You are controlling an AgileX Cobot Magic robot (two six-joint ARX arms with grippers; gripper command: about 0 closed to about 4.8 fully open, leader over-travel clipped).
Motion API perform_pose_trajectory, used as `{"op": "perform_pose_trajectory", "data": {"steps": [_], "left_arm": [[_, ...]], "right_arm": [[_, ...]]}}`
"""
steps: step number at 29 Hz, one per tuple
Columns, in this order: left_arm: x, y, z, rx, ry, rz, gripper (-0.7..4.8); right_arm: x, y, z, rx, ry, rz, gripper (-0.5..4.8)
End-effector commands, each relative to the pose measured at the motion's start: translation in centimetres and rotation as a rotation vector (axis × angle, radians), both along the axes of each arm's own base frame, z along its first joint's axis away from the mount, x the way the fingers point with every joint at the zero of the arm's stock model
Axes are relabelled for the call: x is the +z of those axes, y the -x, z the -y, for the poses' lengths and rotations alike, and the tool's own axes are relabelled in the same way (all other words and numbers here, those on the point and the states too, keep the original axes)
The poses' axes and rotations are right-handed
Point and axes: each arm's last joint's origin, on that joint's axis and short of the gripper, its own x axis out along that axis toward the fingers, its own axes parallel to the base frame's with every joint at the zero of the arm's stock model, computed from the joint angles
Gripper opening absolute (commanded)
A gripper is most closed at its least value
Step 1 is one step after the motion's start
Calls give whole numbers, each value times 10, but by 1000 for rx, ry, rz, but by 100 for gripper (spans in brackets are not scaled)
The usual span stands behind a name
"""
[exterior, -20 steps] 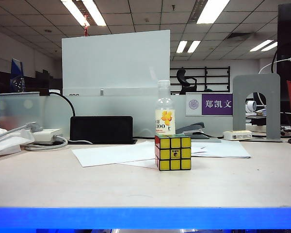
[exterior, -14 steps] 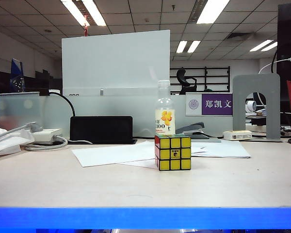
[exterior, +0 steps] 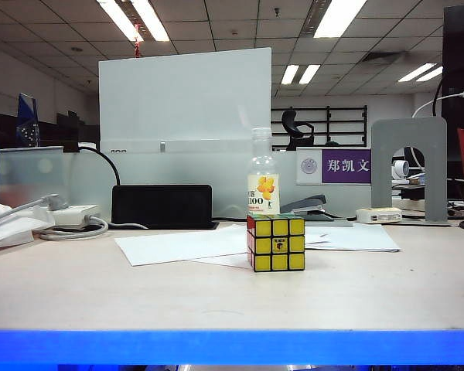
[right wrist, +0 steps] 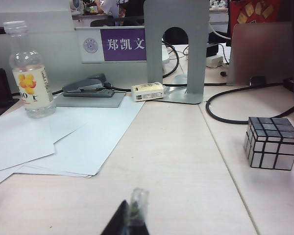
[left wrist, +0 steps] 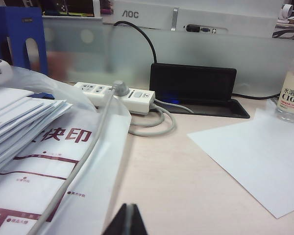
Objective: Rotate the Rubik's Cube so that the bottom side is facing up.
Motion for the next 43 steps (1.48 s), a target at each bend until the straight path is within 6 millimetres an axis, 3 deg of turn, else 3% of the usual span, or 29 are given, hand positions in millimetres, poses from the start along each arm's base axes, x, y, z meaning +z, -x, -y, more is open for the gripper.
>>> {"op": "perform_pose_trajectory", "data": {"steps": [1,4,7,9,12,16,22,27,29,35,43], "left_arm": [[5,0,0,-4,6,48,-5],[11,1,1,-50,98,110,0],[22,3,6,-225,218,185,91],[29,5,6,-237,297,117,91],[46,7,8,-255,277,33,111],[80,-3,12,-383,212,112,132],[116,-55,21,-513,155,-32,160],[130,-116,53,-789,49,-143,166],[129,-135,74,-911,49,-196,168],[110,-160,130,-1082,-135,-241,294],[68,-187,158,-1097,-171,-439,335]], "right_arm": [[-1,0,-1,49,-51,9,-6],[-1,0,-2,71,-115,12,-6],[1,0,-3,112,-225,21,-6],[4,0,-5,172,-275,32,-6],[14,3,-8,279,-301,34,-6],[36,11,-10,340,-296,39,-6],[72,24,-10,350,-343,39,-6],[84,28,-13,430,-386,-73,-6],[86,28,-14,470,-396,-115,-6],[90,27,-16,557,-430,-177,-6],[78,25,-16,528,-422,-265,-6]]}}
